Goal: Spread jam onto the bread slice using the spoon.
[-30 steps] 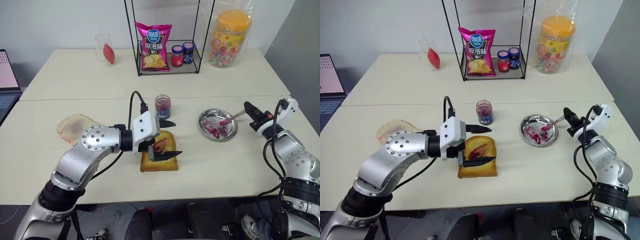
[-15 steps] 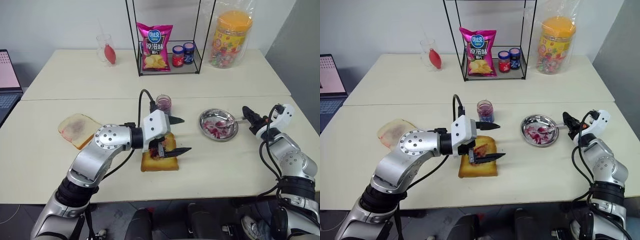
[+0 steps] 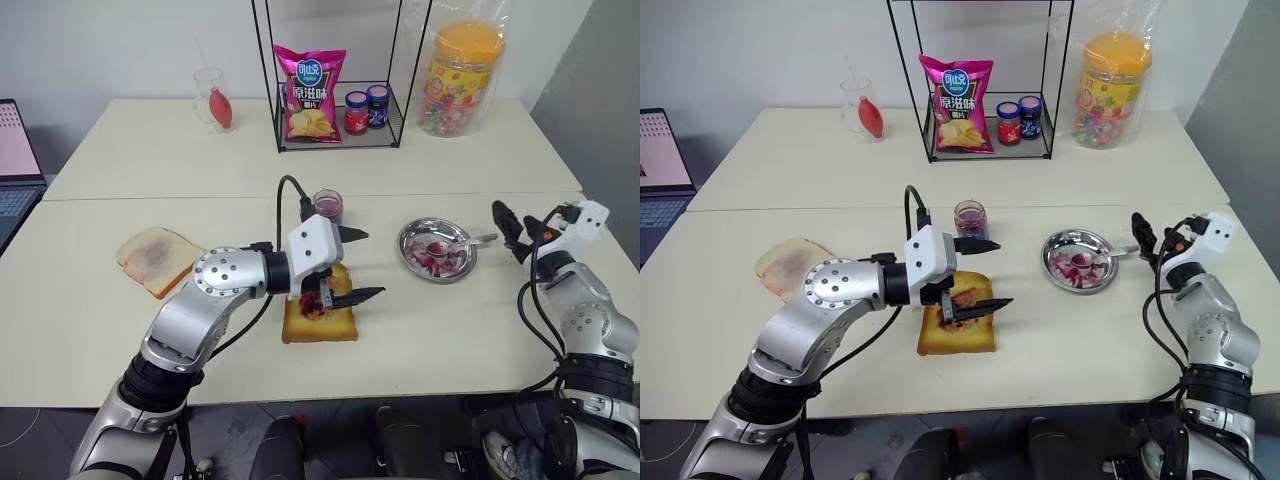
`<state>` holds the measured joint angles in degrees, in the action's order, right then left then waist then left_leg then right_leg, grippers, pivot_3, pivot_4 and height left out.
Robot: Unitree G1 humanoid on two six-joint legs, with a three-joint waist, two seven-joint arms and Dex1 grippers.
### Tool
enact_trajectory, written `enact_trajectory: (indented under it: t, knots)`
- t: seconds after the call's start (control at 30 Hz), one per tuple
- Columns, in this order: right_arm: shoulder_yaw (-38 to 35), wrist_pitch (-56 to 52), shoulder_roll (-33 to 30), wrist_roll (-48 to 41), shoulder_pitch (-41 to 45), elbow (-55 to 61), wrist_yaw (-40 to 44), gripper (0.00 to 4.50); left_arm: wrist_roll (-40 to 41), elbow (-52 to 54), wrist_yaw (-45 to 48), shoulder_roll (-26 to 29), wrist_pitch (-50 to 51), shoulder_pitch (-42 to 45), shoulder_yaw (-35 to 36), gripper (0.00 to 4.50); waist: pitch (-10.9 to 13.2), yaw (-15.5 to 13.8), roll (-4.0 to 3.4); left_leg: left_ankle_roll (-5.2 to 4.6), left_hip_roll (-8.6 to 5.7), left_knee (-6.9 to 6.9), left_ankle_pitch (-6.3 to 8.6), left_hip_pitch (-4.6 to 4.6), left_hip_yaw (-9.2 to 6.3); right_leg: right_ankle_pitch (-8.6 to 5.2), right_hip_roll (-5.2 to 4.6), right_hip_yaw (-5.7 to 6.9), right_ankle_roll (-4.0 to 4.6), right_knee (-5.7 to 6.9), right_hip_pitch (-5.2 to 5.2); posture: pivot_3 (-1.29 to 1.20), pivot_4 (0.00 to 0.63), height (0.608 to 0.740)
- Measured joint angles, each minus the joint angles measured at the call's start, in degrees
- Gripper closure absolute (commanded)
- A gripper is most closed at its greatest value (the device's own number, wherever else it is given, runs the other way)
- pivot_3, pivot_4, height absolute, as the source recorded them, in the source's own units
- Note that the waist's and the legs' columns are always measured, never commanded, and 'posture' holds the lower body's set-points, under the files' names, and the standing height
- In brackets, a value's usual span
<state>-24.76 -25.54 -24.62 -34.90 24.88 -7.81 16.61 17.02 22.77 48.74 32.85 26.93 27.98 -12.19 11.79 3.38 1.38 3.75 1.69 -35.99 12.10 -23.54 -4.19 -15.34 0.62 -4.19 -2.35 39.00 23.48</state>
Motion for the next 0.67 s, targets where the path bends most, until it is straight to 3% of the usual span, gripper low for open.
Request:
enact_trajectory:
  t: [0.2, 0.37, 0.53, 0.67]
  knots:
    - [3.7, -3.7, -7.6, -1.9, -5.3, 16.2, 8.2, 0.06, -2.6, 0.5, -3.7, 8.1, 1.8, -5.7, 9.5, 0.0, 0.0, 0.0, -0.03, 0.0, 0.0, 0.05, 0.0, 0.02, -0.05, -0.02, 0.0, 0.02, 0.02, -0.03, -0.01, 0.0, 0.15, 0.74]
    - [7.5, -6.4, -16.8, -2.3, -14.9, 26.3, 18.9, 0.06, -4.5, 1.4, -3.1, 15.4, -0.2, -16.5, 17.2, 0.0, 0.0, -0.3, -0.02, 0.0, -0.03, 0.02, 0.0, 0.04, -0.02, -0.04, -0.08, 0.03, 0.04, -0.09, -0.07, 0.0, 0.15, 0.74]
    - [2.2, -6.8, -25.1, -3.5, -25.9, 29.1, 29.8, 0.06, -3.0, 0.4, 2.2, 20.5, -1.9, -28.0, 27.4, 0.0, 0.0, -0.7, 0.02, 0.0, -0.04, -0.02, 0.0, 0.15, 0.0, -0.22, -0.15, 0.06, 0.35, -0.1, -0.2, 0.0, 0.15, 0.74]
    - [-1.5, -6.1, -27.8, -2.9, -29.8, 28.8, 34.8, 0.06, -1.8, -0.8, 3.7, 21.0, -2.4, -29.8, 31.3, 0.0, 0.0, -0.8, 0.03, 0.01, -0.03, -0.07, 0.0, 0.28, 0.07, -0.25, -0.17, 0.01, 0.41, -0.09, -0.29, 0.0, 0.15, 0.74]
